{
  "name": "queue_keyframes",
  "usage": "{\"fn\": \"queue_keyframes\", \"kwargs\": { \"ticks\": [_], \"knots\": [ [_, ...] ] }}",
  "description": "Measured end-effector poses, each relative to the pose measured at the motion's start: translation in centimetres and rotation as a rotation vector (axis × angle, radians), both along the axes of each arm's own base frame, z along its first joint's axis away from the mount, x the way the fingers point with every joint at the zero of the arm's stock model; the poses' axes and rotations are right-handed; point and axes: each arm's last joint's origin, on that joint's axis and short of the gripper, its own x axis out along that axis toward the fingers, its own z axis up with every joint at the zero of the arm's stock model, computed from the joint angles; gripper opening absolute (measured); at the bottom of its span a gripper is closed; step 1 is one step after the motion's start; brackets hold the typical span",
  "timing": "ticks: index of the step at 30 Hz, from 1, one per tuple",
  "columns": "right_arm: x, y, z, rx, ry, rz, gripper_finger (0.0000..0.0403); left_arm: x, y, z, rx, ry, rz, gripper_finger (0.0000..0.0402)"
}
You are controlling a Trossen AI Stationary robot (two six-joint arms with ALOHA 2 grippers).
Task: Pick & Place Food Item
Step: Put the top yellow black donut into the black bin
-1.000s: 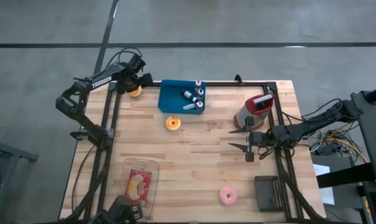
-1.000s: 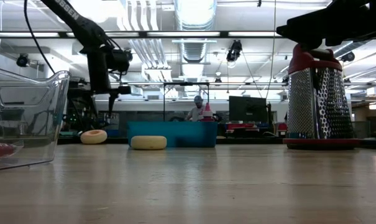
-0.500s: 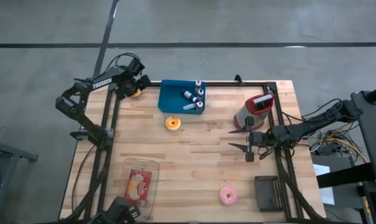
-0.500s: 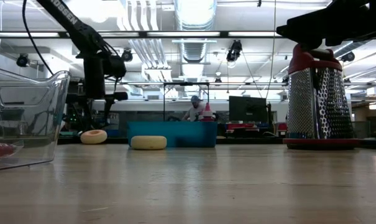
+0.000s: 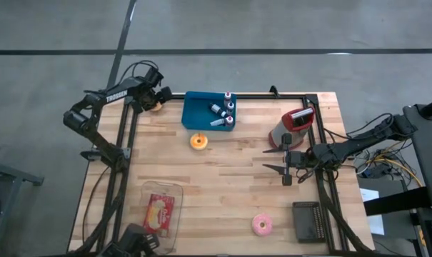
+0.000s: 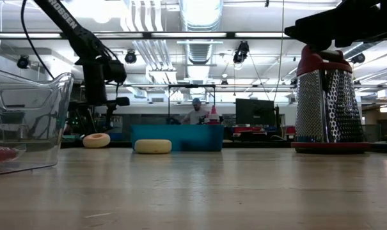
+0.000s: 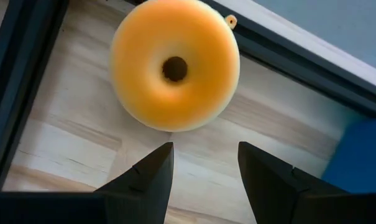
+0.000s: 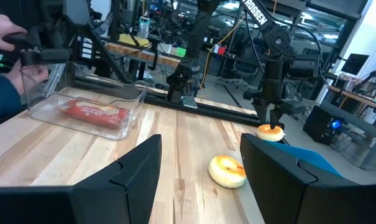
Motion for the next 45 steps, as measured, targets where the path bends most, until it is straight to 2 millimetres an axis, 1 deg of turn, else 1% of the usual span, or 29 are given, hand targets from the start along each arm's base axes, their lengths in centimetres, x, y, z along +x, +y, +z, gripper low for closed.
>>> {"fn": "queue_keyframes", "kwargs": {
  "ticks": [4, 8, 13, 19, 27, 32, 38, 42, 45],
  "knots": [
    [0.0, 0.0, 0.0, 0.000, 0.000, 0.000, 0.0217, -0.6, 0.4, 0.0, -0.005, -0.028, 0.029, 0.0184],
    [0.0, 0.0, 0.0, 0.000, 0.000, 0.000, 0.0217, -1.1, 1.3, 0.2, 0.040, -0.065, -0.049, 0.0184],
    [0.0, 0.0, 0.0, 0.000, 0.000, 0.000, 0.0217, -0.9, 1.8, 0.3, 0.096, -0.062, -0.154, 0.0184],
    [0.0, 0.0, 0.0, 0.000, 0.000, 0.000, 0.0217, -1.5, 2.2, 0.5, 0.100, -0.049, -0.166, 0.0184],
    [0.0, 0.0, 0.0, 0.000, 0.000, 0.000, 0.0217, -3.2, 2.3, 0.1, 0.033, -0.080, -0.176, 0.0184],
    [0.0, 0.0, 0.0, 0.000, 0.000, 0.000, 0.0217, -3.2, 2.5, -0.4, 0.016, -0.094, -0.181, 0.0184],
    [0.0, 0.0, 0.0, 0.000, 0.000, 0.000, 0.0217, -3.0, 3.0, -0.8, -0.018, -0.171, -0.237, 0.0184],
    [0.0, 0.0, 0.0, 0.000, 0.000, 0.000, 0.0217, -3.0, 3.4, -0.8, -0.024, -0.183, -0.233, 0.0184],
    [0.0, 0.0, 0.0, 0.000, 0.000, 0.000, 0.0217, -3.1, 3.8, -1.0, -0.065, -0.205, -0.223, 0.0184]
  ]
}}
